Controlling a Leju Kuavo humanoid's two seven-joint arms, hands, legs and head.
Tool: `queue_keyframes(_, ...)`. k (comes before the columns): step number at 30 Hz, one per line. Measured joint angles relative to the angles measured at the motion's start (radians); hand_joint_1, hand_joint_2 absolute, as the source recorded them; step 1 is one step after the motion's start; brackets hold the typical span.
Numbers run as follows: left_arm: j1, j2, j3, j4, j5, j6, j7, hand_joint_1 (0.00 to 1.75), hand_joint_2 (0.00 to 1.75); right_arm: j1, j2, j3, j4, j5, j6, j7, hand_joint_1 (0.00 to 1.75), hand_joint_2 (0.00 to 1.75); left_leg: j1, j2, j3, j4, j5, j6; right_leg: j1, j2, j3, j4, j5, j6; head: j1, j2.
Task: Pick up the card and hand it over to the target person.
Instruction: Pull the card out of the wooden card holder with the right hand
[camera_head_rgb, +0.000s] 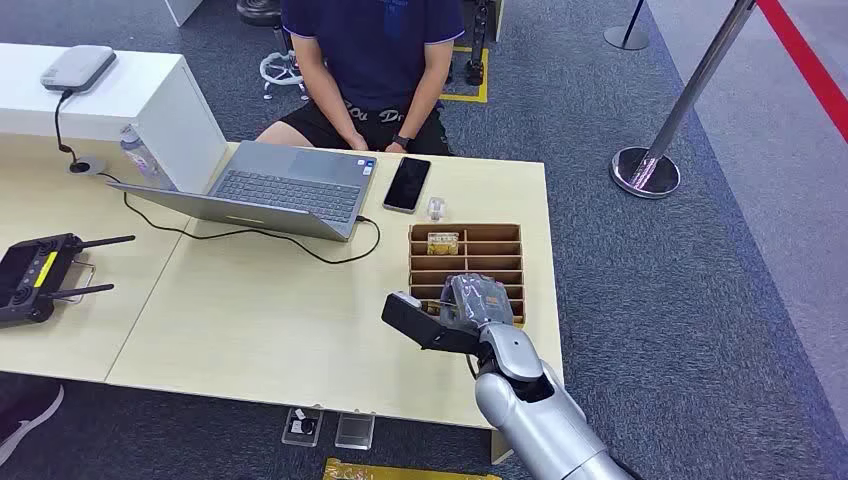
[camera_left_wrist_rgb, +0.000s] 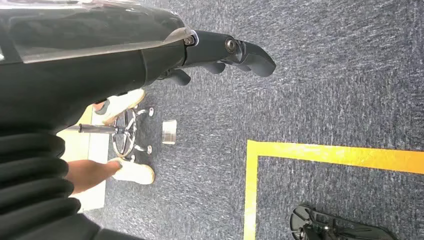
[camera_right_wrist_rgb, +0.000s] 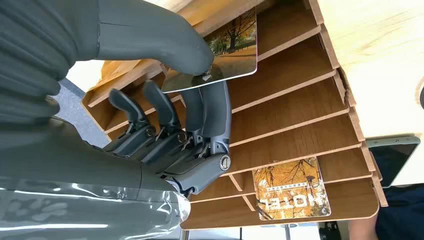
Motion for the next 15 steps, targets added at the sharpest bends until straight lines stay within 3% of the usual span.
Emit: queue_keyframes(15,0.000,0.001,0.009,0.000,0.011,0.003,-0.014,0.00,1.75,-0.001,-0.021,-0.006,-0.069,0.005,-0.038,-0.044,1.57,1.75,0.000,0.000,0.000,0.001,0.000,0.000,0.000,0.000,0.000,0.000,0.000,0.000,0.000,0.000)
